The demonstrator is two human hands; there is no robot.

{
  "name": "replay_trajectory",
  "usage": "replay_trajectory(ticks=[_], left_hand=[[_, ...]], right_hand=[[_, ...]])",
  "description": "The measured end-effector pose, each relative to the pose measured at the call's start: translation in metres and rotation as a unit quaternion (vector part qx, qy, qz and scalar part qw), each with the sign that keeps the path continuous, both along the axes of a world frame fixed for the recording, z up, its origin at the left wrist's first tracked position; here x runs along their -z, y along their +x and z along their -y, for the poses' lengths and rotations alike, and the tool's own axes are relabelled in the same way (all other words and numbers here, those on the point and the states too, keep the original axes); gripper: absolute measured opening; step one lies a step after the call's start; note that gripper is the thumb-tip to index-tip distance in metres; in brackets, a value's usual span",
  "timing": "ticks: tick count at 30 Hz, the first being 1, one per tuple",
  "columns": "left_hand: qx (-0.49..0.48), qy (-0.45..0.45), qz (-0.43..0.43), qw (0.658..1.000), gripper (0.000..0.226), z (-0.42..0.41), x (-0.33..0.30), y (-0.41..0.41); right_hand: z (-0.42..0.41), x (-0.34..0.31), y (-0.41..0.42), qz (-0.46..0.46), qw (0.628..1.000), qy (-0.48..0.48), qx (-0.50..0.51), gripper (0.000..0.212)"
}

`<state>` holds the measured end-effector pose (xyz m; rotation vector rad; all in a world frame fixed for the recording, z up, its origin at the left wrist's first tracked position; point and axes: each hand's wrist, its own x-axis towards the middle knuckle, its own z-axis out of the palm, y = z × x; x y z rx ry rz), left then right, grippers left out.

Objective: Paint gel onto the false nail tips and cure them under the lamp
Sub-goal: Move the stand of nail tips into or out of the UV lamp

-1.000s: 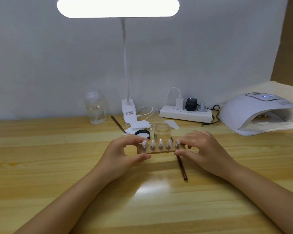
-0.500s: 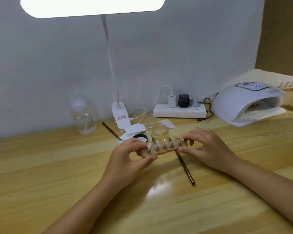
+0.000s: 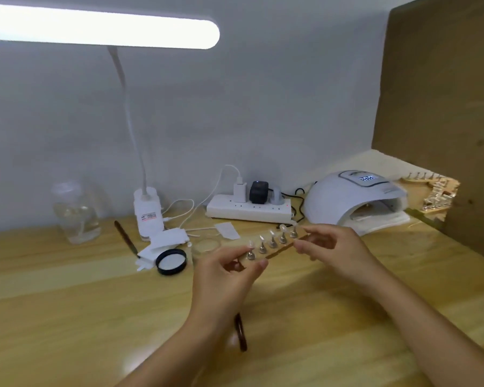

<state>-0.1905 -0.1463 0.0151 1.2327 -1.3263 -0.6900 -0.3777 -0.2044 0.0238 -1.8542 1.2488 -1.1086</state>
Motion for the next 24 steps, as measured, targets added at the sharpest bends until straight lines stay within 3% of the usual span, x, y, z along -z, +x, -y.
replay_trajectory(ticks=[4, 10, 14, 17, 24], left_hand=[[0.007, 0.033, -0.032, 0.999, 0.028, 0.017, 0.002, -0.053], [0.038, 0.085, -0.086, 0.992, 0.021, 0.045, 0.008, -0.117], [0.028, 0.057, 0.013, 0.998, 0.033, 0.068, 0.012, -0.13], [0.043, 0.041, 0.072, 0.996, 0.034, 0.081, 0.013, -0.129], [0.063, 0.044, 0.037, 0.996, 0.033, 0.092, 0.014, -0.119]], right_hand=[[0.004, -0.013, -0.048, 0.009, 0.997, 0.075, 0.01, 0.043], [0.007, -0.011, -0.101, 0.079, 0.986, 0.112, 0.092, 0.023], [0.014, -0.001, -0.11, 0.078, 0.98, 0.111, 0.149, 0.043], [0.019, 0.004, -0.115, 0.063, 0.979, 0.116, 0.157, 0.047], [0.045, -0.004, -0.137, 0.073, 0.961, 0.221, 0.148, 0.029]])
